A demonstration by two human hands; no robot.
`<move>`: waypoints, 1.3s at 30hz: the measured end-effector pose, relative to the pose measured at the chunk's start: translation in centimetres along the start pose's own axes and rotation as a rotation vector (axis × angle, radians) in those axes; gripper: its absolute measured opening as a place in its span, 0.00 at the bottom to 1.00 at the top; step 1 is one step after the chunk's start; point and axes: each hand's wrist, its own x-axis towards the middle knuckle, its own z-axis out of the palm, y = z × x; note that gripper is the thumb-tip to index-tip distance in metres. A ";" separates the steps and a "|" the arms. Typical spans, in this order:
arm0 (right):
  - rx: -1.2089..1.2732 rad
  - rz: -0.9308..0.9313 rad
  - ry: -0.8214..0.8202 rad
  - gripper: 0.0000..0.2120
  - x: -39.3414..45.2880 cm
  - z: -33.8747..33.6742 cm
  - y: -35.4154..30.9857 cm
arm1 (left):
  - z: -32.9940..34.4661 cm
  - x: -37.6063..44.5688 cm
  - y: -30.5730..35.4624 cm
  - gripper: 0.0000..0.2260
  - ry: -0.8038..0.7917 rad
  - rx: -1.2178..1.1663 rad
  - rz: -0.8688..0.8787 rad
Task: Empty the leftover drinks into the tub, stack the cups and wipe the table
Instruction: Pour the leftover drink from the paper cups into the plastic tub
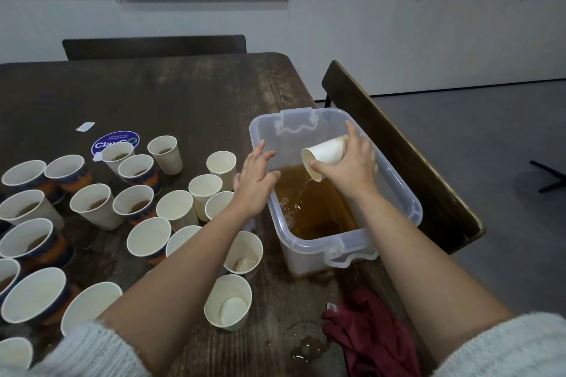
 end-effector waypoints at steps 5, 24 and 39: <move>-0.105 -0.113 -0.008 0.50 -0.4 -0.2 -0.3 | -0.1 0.0 0.0 0.27 0.000 0.010 0.002; 0.155 -0.074 0.009 0.49 -0.9 -0.2 -1.7 | -1.4 0.3 0.3 0.27 -0.111 0.226 0.002; 1.041 0.030 -0.900 0.16 -5.2 4.2 -20.8 | -19.8 -6.0 -1.1 0.38 0.291 0.002 0.235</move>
